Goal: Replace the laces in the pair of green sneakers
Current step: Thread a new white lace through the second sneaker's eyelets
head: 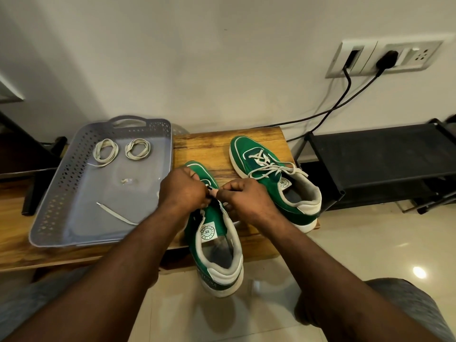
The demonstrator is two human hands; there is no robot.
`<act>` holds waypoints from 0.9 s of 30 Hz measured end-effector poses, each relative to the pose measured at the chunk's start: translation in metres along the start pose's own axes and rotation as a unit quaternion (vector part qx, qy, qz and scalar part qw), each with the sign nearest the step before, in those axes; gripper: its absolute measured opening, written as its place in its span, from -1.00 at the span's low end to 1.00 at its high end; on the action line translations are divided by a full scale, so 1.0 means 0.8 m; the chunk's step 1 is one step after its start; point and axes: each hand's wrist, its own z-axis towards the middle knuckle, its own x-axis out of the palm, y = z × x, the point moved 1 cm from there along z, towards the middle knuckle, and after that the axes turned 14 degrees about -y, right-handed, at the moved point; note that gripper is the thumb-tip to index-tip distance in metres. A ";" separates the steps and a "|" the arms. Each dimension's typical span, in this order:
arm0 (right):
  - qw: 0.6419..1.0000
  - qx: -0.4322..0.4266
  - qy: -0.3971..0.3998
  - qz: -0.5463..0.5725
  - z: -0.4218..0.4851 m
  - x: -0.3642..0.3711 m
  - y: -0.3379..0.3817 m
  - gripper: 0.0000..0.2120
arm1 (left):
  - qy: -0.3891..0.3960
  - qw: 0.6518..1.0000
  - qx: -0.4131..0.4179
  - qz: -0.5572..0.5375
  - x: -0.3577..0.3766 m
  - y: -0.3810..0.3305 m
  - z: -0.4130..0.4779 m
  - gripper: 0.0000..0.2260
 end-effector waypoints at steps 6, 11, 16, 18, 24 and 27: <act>0.992 0.096 0.025 0.073 0.006 -0.006 -0.010 -0.91 | 0.027 0.991 -0.077 -0.108 0.002 -0.001 -0.010 -0.77; 0.995 0.074 0.011 0.062 0.005 -0.010 -0.010 -0.90 | 0.039 0.992 -0.050 -0.104 0.004 -0.008 -0.015 -0.82; 0.998 0.057 0.014 0.029 0.004 -0.012 -0.005 -0.84 | 0.010 0.998 -0.017 -0.055 0.008 -0.011 -0.018 -0.78; 0.998 0.056 0.015 0.029 0.003 -0.012 -0.005 -0.84 | -0.006 0.999 -0.003 -0.040 0.008 -0.013 -0.018 -0.76; 0.995 -0.039 -0.080 -0.036 0.007 0.000 -0.008 -0.89 | 0.007 0.999 0.014 -0.032 0.006 -0.014 -0.017 -0.83; 0.984 -0.088 -0.121 -0.098 0.005 0.008 -0.006 -0.85 | 0.030 0.998 0.048 -0.002 0.006 -0.014 -0.020 -0.92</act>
